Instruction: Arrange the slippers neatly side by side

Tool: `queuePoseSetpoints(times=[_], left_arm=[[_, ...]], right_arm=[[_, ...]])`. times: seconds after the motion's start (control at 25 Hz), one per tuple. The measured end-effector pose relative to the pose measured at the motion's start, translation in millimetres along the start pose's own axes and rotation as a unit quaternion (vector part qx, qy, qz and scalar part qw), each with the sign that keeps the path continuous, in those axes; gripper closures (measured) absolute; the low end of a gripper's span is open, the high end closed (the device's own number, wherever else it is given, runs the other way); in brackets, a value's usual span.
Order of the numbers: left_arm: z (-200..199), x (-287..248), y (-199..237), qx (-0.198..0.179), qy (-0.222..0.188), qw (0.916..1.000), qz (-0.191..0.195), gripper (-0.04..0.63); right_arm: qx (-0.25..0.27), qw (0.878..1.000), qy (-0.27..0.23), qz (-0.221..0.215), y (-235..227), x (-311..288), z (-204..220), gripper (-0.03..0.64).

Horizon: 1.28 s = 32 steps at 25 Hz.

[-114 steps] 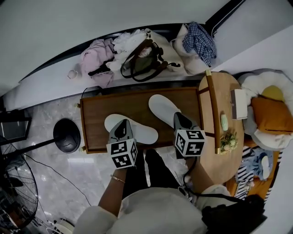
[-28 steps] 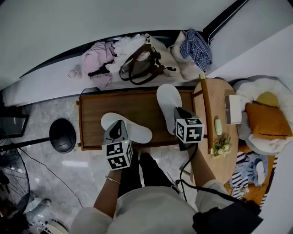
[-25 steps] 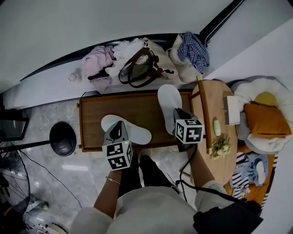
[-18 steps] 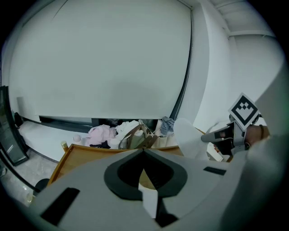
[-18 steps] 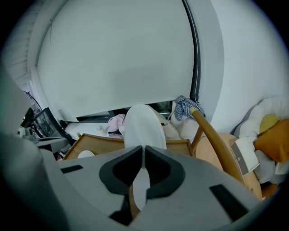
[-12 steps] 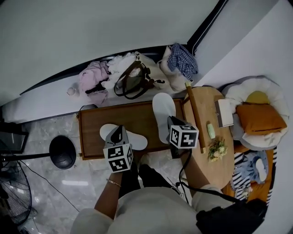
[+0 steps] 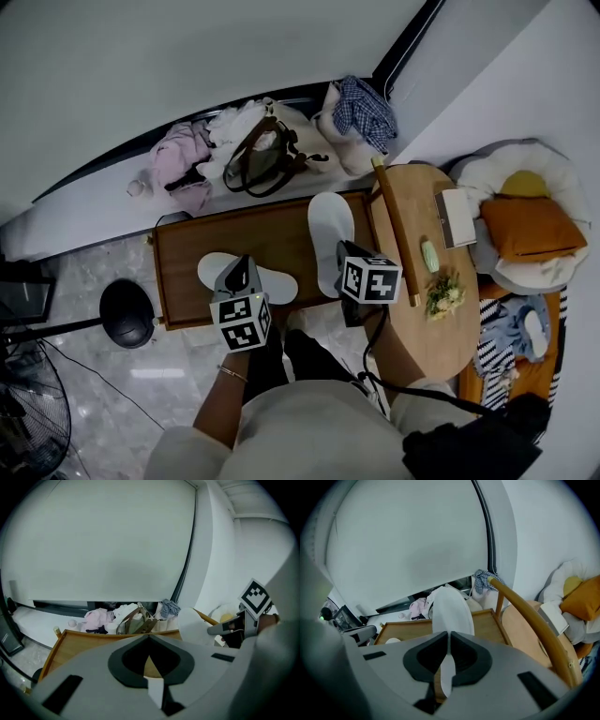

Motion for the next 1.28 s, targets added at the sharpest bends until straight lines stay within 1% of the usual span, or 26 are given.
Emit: queuePoseSetpoints(times=[0.6, 0.96, 1.28], left_arm=[[2, -40, 14, 0.011, 0.041, 0.9990, -0.011, 0.581], [5, -59, 21, 0.020, 0.066, 0.9975, -0.016, 0.581], [7, -70, 24, 0.020, 0.075, 0.9969, -0.014, 0.581]], right_arm=[[-0.013, 0.999, 0.044, 0.006, -18, -46, -4, 0.572], [-0.011, 0.997, 0.070, 0.007, -26, -70, -8, 0.572], [-0.005, 0.996, 0.088, 0.012, -29, -84, -5, 0.572]])
Point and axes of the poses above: the fingertips, and each gripper's own axes: x backward along the fingers, y to its left, z out of its underside, the point moved 9 cm from there along x, backward along the fingers, and after that the axes turned 7 degrees about y, right-handed, at the moved point
